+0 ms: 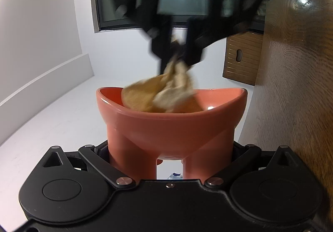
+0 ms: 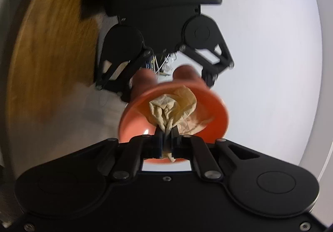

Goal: Clean bowl
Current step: 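Wipe the cloth inside the bowl with the right tool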

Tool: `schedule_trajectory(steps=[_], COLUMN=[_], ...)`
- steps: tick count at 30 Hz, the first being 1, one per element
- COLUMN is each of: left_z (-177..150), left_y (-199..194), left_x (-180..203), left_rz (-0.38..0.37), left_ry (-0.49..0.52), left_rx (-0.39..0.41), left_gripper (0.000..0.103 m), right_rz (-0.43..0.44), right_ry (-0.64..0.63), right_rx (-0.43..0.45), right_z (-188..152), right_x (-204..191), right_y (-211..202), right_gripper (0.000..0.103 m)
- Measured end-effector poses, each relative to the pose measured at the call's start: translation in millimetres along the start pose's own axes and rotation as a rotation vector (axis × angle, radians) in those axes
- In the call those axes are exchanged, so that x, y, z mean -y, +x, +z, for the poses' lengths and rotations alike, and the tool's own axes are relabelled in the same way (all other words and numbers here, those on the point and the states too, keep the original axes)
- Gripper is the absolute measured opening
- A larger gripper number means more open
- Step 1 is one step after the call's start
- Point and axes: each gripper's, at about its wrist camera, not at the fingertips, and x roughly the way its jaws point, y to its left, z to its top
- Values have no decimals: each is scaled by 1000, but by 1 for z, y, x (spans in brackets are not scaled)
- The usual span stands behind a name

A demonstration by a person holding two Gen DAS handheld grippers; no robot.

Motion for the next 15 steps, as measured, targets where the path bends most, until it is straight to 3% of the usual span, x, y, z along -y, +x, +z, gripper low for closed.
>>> schedule_trajectory(steps=[7,11,15], left_z=[-3,-3,-7], left_y=[-2,-4,-7], left_x=[0,-2,-5], left_rz=[1,2,4], left_ry=[0,0,1], left_rx=[0,-1,-5], left_gripper=[98,98,98], right_rz=[8,46,101], right_ry=[32,15,-43], right_rx=[-111,-124,-79], right_z=[-29,-39,-42], right_x=[24,17,-1], right_y=[31,31,18], right_gripper=[8,8,8])
